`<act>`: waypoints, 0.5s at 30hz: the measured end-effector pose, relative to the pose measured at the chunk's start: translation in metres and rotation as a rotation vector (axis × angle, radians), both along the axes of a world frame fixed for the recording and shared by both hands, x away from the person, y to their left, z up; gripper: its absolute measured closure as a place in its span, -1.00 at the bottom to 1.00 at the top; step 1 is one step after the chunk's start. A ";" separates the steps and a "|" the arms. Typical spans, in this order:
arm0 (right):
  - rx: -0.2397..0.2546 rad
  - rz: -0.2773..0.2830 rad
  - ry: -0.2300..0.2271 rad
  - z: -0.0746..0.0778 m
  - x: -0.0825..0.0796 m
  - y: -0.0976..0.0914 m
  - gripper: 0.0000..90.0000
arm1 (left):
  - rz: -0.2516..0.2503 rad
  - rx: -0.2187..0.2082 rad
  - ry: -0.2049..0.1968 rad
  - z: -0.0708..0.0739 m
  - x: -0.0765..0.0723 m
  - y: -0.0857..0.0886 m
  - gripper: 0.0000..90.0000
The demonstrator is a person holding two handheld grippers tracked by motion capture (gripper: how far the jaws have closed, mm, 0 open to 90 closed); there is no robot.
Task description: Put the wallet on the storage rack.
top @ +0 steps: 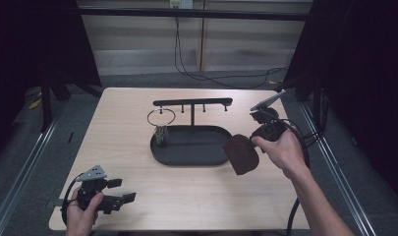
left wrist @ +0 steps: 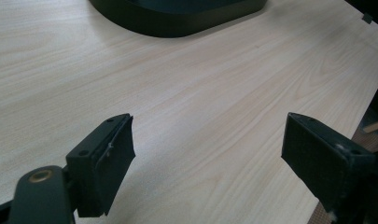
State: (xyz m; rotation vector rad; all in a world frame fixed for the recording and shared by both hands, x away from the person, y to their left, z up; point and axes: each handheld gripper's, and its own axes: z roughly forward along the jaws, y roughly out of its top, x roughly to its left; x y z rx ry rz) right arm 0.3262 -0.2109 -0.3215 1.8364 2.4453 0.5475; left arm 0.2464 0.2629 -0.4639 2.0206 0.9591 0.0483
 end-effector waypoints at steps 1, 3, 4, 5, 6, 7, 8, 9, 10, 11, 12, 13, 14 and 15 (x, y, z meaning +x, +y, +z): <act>0.000 0.000 0.000 0.000 0.000 0.000 0.85 | -0.002 -0.001 0.001 0.000 0.000 0.000 -0.63; -0.005 0.001 0.007 0.002 0.003 0.002 0.85 | 0.003 -0.002 0.004 0.000 0.000 -0.001 -0.63; -0.016 0.000 0.007 0.005 0.006 0.004 0.85 | 0.002 -0.004 0.004 0.000 0.000 -0.001 -0.63; -0.016 0.000 0.007 0.005 0.006 0.004 0.85 | 0.001 -0.004 0.005 0.000 0.000 -0.001 -0.63; -0.017 0.000 0.010 0.008 0.010 0.006 0.85 | 0.000 -0.002 0.002 0.000 0.000 0.000 -0.63; -0.024 -0.003 0.007 0.009 0.012 0.007 0.85 | 0.000 -0.002 0.002 0.000 0.000 0.000 -0.63; -0.024 -0.003 0.007 0.009 0.012 0.007 0.85 | -0.001 -0.002 0.004 0.000 0.000 0.000 -0.63; -0.031 -0.004 0.010 0.010 0.014 0.008 0.85 | -0.004 -0.003 0.004 0.000 0.000 0.000 -0.63; -0.039 -0.005 0.013 0.013 0.018 0.011 0.85 | -0.001 -0.003 0.003 0.000 0.000 -0.001 -0.63; -0.045 -0.003 0.020 0.013 0.020 0.012 0.85 | -0.002 -0.004 0.006 -0.001 0.000 -0.001 -0.63; -0.049 -0.012 0.021 0.014 0.023 0.013 0.85 | -0.001 -0.009 0.014 -0.001 0.000 -0.001 -0.63; -0.049 -0.012 0.021 0.014 0.023 0.013 0.85 | -0.004 -0.007 0.013 -0.001 0.000 -0.001 -0.63; -0.063 -0.015 0.025 0.014 0.025 0.014 0.85 | -0.004 -0.004 0.013 -0.001 0.000 -0.002 -0.63; -0.079 -0.018 0.027 0.015 0.028 0.016 0.85 | -0.006 -0.005 0.013 -0.001 0.000 -0.002 -0.63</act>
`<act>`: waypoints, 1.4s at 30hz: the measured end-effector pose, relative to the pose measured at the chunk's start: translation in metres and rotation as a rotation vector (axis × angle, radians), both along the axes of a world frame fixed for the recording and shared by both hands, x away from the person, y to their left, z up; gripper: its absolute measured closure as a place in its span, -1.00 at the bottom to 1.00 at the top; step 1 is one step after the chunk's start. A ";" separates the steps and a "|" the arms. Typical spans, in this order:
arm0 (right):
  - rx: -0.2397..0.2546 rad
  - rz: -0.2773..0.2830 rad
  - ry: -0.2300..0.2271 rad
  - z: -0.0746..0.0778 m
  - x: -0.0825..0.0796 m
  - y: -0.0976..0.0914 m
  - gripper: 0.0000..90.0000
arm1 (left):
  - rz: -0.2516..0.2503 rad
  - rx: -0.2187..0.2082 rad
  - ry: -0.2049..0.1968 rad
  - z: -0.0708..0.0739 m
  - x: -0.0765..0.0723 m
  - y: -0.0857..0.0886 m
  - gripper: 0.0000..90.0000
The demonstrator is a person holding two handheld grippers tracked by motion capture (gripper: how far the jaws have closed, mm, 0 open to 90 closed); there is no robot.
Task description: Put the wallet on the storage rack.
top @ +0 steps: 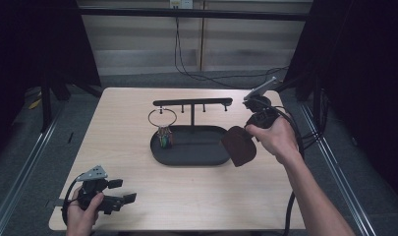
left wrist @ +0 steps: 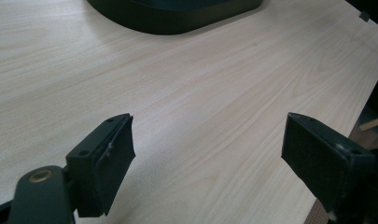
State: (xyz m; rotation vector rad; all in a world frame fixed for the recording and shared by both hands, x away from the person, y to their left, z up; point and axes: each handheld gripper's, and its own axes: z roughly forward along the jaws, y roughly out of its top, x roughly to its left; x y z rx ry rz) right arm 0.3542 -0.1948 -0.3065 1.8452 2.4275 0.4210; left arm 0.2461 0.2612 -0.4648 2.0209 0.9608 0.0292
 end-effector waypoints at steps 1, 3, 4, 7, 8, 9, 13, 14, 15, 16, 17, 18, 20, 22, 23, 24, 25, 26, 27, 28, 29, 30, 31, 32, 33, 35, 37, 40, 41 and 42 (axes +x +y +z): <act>0.008 -0.004 -0.002 0.001 0.002 0.001 0.85 | -0.004 0.002 -0.004 0.000 0.000 0.000 -0.63; 0.005 -0.012 -0.007 0.005 0.009 0.004 0.85 | -0.003 0.002 -0.003 0.000 0.000 0.000 -0.63; 0.005 -0.012 -0.007 0.005 0.009 0.004 0.85 | -0.003 -0.001 -0.002 0.000 0.000 0.001 -0.63; 0.028 -0.022 -0.006 0.010 0.019 0.006 0.84 | 0.001 -0.001 -0.001 0.000 0.000 0.001 -0.63; 0.028 -0.022 -0.006 0.010 0.019 0.006 0.84 | 0.001 -0.001 -0.001 0.000 0.000 0.001 -0.63; 0.027 -0.027 -0.005 0.010 0.021 0.006 0.85 | 0.002 0.000 0.002 0.000 0.000 0.001 -0.63; 0.027 -0.049 -0.025 0.007 0.031 0.008 0.85 | -0.005 0.006 0.005 0.000 0.000 0.001 -0.63; 0.027 -0.049 -0.025 0.007 0.031 0.008 0.85 | -0.003 0.005 0.006 0.000 0.000 0.001 -0.63; 0.047 -0.056 -0.029 0.002 0.035 0.007 0.85 | -0.005 0.006 0.007 0.000 0.000 0.000 -0.63; 0.053 -0.061 -0.033 0.000 0.035 0.006 0.85 | -0.005 0.004 0.010 0.000 -0.001 0.000 -0.63; 0.053 -0.061 -0.033 0.000 0.035 0.006 0.85 | -0.006 0.005 0.008 0.000 0.000 0.000 -0.63; 0.074 -0.065 -0.029 -0.005 0.038 0.004 0.85 | -0.004 0.005 0.006 0.000 -0.001 0.001 -0.63; 0.088 -0.069 -0.035 -0.008 0.038 0.003 0.85 | -0.005 0.007 0.006 0.000 0.000 0.001 -0.63; 0.131 -0.067 -0.020 -0.016 0.042 0.000 0.85 | -0.003 0.008 0.005 0.000 0.000 0.001 -0.63; 0.142 -0.073 -0.017 -0.019 0.044 0.000 0.85 | -0.002 0.005 0.007 0.000 0.000 0.001 -0.63; 0.153 -0.074 -0.014 -0.021 0.045 -0.001 0.85 | -0.003 0.005 0.006 0.000 -0.001 0.001 -0.63; 0.153 -0.074 -0.014 -0.021 0.045 -0.001 0.85 | -0.001 0.005 0.006 0.000 -0.001 0.001 -0.63; 0.186 -0.081 -0.012 -0.026 0.048 0.000 0.85 | -0.001 0.006 0.008 0.000 0.000 0.001 -0.63; 0.193 -0.075 -0.012 -0.028 0.049 0.001 0.85 | 0.002 0.004 0.010 0.000 0.000 0.000 -0.63; 0.199 -0.072 -0.011 -0.030 0.050 0.002 0.85 | -0.001 0.008 0.006 0.000 0.000 0.001 -0.63; 0.212 -0.065 -0.009 -0.032 0.051 0.003 0.85 | 0.000 0.006 0.008 0.000 0.000 0.001 -0.63; 0.212 -0.065 -0.009 -0.032 0.051 0.003 0.85 | -0.001 0.009 0.009 0.000 0.000 0.001 -0.63; 0.244 -0.063 -0.003 -0.036 0.052 0.005 0.85 | 0.000 0.011 0.008 0.000 0.000 0.001 -0.63; 0.254 -0.066 -0.001 -0.037 0.053 0.005 0.85 | 0.000 0.009 0.008 0.000 0.000 0.002 -0.63; 0.262 -0.068 -0.004 -0.039 0.054 0.006 0.85 | -0.002 0.009 0.009 0.000 0.000 0.002 -0.63; 0.277 -0.068 0.005 -0.043 0.055 0.006 0.85 | 0.001 0.005 0.006 0.000 -0.001 0.002 -0.63; 0.295 -0.076 0.006 -0.047 0.056 0.005 0.85 | -0.001 0.003 0.007 0.000 -0.001 0.002 -0.63; 0.308 -0.086 0.010 -0.053 0.057 0.005 0.85 | 0.001 0.003 0.009 0.000 -0.001 0.001 -0.63; 0.315 -0.089 0.012 -0.058 0.058 0.005 0.85 | 0.002 0.003 0.008 0.000 -0.001 0.001 -0.63; 0.315 -0.089 0.012 -0.058 0.058 0.005 0.85 | 0.003 0.003 0.009 0.000 -0.001 0.001 -0.63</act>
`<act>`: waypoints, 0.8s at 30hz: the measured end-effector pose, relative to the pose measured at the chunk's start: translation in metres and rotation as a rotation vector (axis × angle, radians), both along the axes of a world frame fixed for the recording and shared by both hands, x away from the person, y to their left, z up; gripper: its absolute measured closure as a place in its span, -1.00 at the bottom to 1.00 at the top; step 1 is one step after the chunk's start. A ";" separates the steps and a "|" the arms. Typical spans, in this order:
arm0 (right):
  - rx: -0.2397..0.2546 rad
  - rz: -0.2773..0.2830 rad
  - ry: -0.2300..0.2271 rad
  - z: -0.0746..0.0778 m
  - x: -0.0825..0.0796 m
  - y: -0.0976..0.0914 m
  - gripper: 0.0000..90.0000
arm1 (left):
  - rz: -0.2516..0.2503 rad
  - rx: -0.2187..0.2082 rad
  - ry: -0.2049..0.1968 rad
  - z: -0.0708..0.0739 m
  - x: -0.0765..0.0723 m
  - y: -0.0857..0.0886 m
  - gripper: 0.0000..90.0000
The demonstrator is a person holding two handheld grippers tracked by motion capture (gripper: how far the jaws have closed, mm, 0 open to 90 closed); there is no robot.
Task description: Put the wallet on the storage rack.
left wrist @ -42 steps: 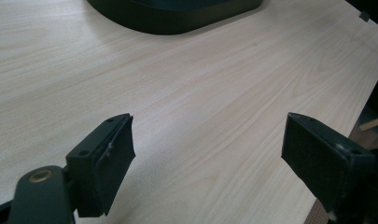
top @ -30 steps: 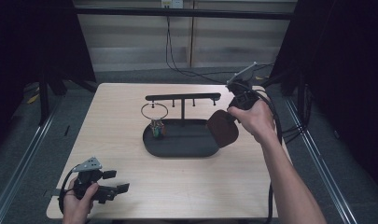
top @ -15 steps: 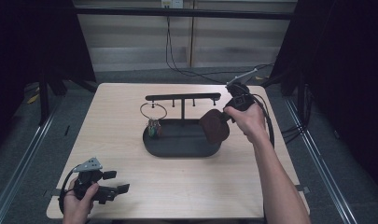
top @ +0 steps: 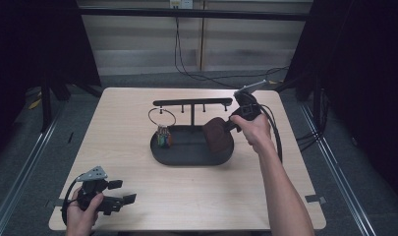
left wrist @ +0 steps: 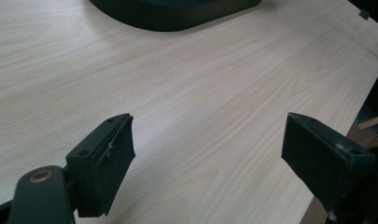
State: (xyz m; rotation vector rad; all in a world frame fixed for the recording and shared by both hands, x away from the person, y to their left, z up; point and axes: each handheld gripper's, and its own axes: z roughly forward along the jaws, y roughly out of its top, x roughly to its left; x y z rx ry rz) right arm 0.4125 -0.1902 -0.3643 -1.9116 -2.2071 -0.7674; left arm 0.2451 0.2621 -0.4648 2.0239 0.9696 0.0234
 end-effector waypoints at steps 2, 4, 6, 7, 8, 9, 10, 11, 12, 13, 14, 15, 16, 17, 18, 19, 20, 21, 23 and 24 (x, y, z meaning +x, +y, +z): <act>0.016 -0.002 -0.002 -0.006 0.001 0.000 0.85 | -0.004 0.006 0.000 0.000 0.001 0.000 -0.63; 0.023 -0.009 -0.003 -0.010 0.001 0.000 0.85 | 0.002 0.003 0.003 0.000 0.001 0.000 -0.63; 0.030 -0.021 -0.002 -0.013 0.002 0.000 0.85 | 0.002 0.003 0.003 0.000 0.001 0.000 -0.63; 0.030 -0.020 0.002 -0.015 0.002 0.000 0.85 | 0.001 0.003 0.003 0.000 0.001 0.000 -0.63; 0.022 -0.015 -0.006 -0.017 0.003 0.000 0.85 | 0.001 0.002 0.003 0.000 0.001 0.000 -0.63; 0.022 -0.015 -0.006 -0.017 0.003 0.000 0.85 | 0.000 0.004 0.001 0.000 0.001 0.000 -0.63; 0.019 -0.021 -0.006 -0.018 0.003 0.000 0.85 | -0.001 0.003 0.001 0.000 0.001 0.000 -0.63; 0.031 -0.022 -0.007 -0.020 0.003 -0.001 0.85 | 0.000 0.002 0.001 0.000 0.001 0.000 -0.63; 0.040 -0.022 -0.008 -0.026 0.003 -0.002 0.85 | 0.002 0.000 0.004 0.000 0.001 0.000 -0.63; 0.040 -0.022 -0.008 -0.026 0.003 -0.002 0.85 | 0.003 0.001 0.005 0.000 0.001 0.000 -0.63; 0.040 -0.029 0.000 -0.028 0.003 -0.001 0.85 | 0.005 0.002 0.005 0.000 0.001 0.000 -0.63; 0.040 -0.024 -0.002 -0.031 0.004 -0.001 0.85 | 0.006 0.003 0.005 0.000 0.001 0.000 -0.63; 0.043 -0.026 0.002 -0.033 0.004 -0.001 0.85 | 0.006 0.007 0.001 0.000 0.002 0.000 -0.63; 0.043 -0.032 0.002 -0.035 0.004 -0.001 0.85 | 0.007 0.007 0.002 0.000 0.002 0.000 -0.63; 0.047 -0.034 0.003 -0.038 0.005 -0.002 0.84 | 0.011 0.008 0.004 0.000 0.002 0.000 -0.63; 0.049 -0.036 0.007 -0.040 0.005 -0.002 0.84 | 0.012 0.007 0.004 0.000 0.002 0.000 -0.63; 0.047 -0.033 0.004 -0.041 0.005 -0.003 0.84 | 0.008 0.007 0.001 0.000 0.003 0.000 -0.63; 0.049 -0.035 -0.003 -0.043 0.005 -0.003 0.83 | 0.005 0.008 0.003 0.000 0.003 0.000 -0.63; 0.048 -0.047 0.007 -0.047 0.006 -0.004 0.83 | 0.005 0.011 0.005 -0.001 0.003 0.000 -0.63; 0.050 -0.052 0.011 -0.048 0.006 -0.005 0.83 | 0.005 0.012 0.005 -0.001 0.003 0.000 -0.63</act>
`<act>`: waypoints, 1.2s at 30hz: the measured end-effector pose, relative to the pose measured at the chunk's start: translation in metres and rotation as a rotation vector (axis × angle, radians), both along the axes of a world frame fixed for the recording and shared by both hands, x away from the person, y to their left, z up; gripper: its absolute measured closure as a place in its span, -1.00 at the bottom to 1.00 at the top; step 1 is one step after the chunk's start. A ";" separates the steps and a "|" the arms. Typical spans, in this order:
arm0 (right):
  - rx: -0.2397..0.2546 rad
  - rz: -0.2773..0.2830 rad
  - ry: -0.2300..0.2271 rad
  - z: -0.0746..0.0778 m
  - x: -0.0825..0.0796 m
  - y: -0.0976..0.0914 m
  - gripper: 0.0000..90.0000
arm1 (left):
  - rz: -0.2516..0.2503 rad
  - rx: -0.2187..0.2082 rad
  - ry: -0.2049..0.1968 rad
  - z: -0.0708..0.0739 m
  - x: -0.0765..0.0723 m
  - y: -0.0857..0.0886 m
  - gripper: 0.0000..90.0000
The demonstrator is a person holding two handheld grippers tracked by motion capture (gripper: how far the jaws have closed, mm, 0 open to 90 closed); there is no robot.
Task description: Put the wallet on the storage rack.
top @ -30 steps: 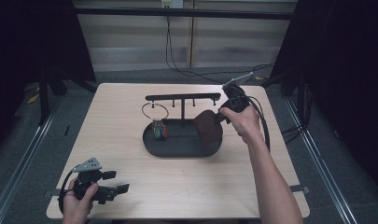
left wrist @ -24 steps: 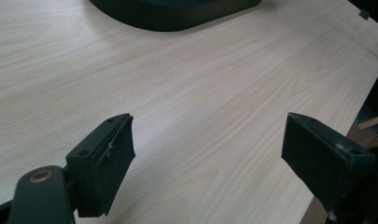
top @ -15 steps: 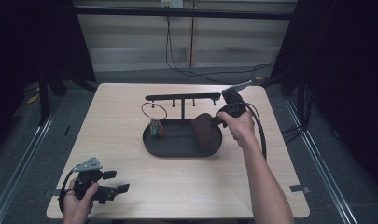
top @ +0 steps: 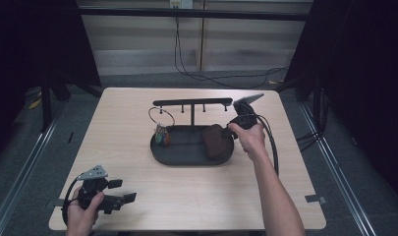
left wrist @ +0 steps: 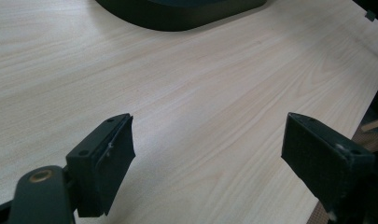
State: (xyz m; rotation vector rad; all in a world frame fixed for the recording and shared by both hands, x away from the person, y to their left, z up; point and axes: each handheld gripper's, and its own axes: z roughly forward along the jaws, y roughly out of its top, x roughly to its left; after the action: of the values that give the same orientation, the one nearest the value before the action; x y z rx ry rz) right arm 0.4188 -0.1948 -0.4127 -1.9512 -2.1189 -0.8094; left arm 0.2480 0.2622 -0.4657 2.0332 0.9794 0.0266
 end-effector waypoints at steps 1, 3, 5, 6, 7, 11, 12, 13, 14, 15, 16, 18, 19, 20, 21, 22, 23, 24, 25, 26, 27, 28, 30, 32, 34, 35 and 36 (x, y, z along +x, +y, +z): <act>0.000 0.000 0.000 0.000 0.000 0.000 0.83 | 0.004 -0.001 0.001 0.000 0.000 0.000 -0.63; -0.002 -0.003 0.001 -0.005 0.000 0.000 0.83 | 0.007 -0.003 -0.002 0.000 0.000 0.000 -0.63; -0.012 -0.010 0.005 -0.010 0.000 0.001 0.82 | 0.007 -0.003 0.000 0.000 0.000 0.000 -0.63; -0.005 -0.019 0.007 -0.014 0.000 0.001 0.82 | 0.007 -0.002 -0.002 0.000 0.000 0.000 -0.63; -0.005 -0.019 0.007 -0.014 0.000 0.001 0.82 | 0.007 -0.002 -0.001 0.000 -0.001 0.000 -0.63; -0.027 -0.023 -0.010 -0.014 0.000 0.001 0.75 | 0.009 -0.001 -0.003 0.000 0.000 0.000 -0.63; -0.027 -0.023 -0.010 -0.014 0.000 0.001 0.75 | 0.005 -0.003 0.000 0.000 0.000 0.001 -0.63; -0.035 -0.022 -0.013 -0.014 0.000 0.000 0.72 | 0.008 -0.008 0.002 0.000 -0.001 0.000 -0.63; -0.041 -0.022 -0.021 -0.015 -0.001 0.000 0.71 | 0.010 -0.006 -0.001 0.000 -0.001 0.000 -0.63; -0.055 -0.023 -0.030 -0.014 -0.002 0.001 0.58 | 0.009 -0.004 0.000 0.001 -0.001 0.000 -0.63; -0.066 -0.018 -0.038 -0.014 -0.002 0.001 0.46 | 0.000 -0.001 -0.006 0.001 -0.002 0.000 -0.63; -0.088 -0.010 -0.041 -0.012 -0.004 0.002 0.41 | 0.001 -0.002 -0.007 0.001 -0.002 0.000 -0.63; -0.088 -0.010 -0.041 -0.012 -0.004 0.002 0.41 | -0.001 0.001 -0.008 0.001 -0.002 0.000 -0.63; -0.092 -0.009 -0.045 -0.011 -0.004 0.002 0.40 | -0.001 0.000 -0.008 0.001 -0.002 0.000 -0.63; -0.069 -0.013 -0.067 -0.009 -0.006 0.000 0.38 | -0.001 0.000 -0.009 0.001 -0.002 0.000 -0.63; -0.069 -0.013 -0.067 -0.009 -0.006 0.000 0.38 | 0.000 -0.002 -0.008 0.001 -0.002 0.000 -0.63; -0.058 -0.011 -0.071 -0.008 -0.006 -0.001 0.37 | 0.000 -0.002 -0.008 0.001 -0.002 0.000 -0.63; -0.059 -0.003 -0.078 -0.007 -0.007 -0.001 0.35 | 0.000 -0.001 -0.006 0.001 -0.002 0.000 -0.63; -0.057 0.001 -0.078 -0.005 -0.007 0.000 0.33 | 0.000 0.001 -0.006 0.001 -0.001 0.000 -0.63; -0.062 0.005 -0.089 -0.005 -0.008 0.000 0.31 | -0.001 -0.001 -0.004 0.001 -0.001 0.000 -0.63; -0.061 0.006 -0.093 -0.005 -0.008 -0.001 0.30 | -0.001 0.000 -0.004 0.001 -0.001 0.000 -0.63; -0.061 0.006 -0.093 -0.005 -0.008 -0.001 0.30 | 0.000 0.003 -0.007 0.001 -0.002 0.000 -0.63; -0.056 0.006 -0.103 -0.003 -0.009 -0.001 0.25 | -0.001 -0.001 -0.009 0.001 -0.002 0.000 -0.63; -0.065 0.016 -0.128 -0.001 -0.012 -0.001 0.17 | 0.006 -0.003 -0.004 0.001 -0.002 0.001 -0.63; -0.052 0.020 -0.147 0.003 -0.015 -0.003 0.01 | 0.007 -0.004 -0.004 0.001 -0.002 0.001 -0.63; -0.051 0.027 -0.175 0.006 -0.019 -0.004 -0.10 | 0.007 -0.005 -0.005 0.001 -0.002 0.001 -0.63; -0.051 0.027 -0.175 0.006 -0.019 -0.004 -0.10 | 0.005 -0.004 -0.008 0.001 -0.002 0.001 -0.63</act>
State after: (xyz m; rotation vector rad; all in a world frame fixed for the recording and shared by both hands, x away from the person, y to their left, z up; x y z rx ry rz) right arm 0.3998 -0.1990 -0.4069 -1.9366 -2.2787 -0.9629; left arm 0.2457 0.2630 -0.4644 2.0253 0.9789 0.0360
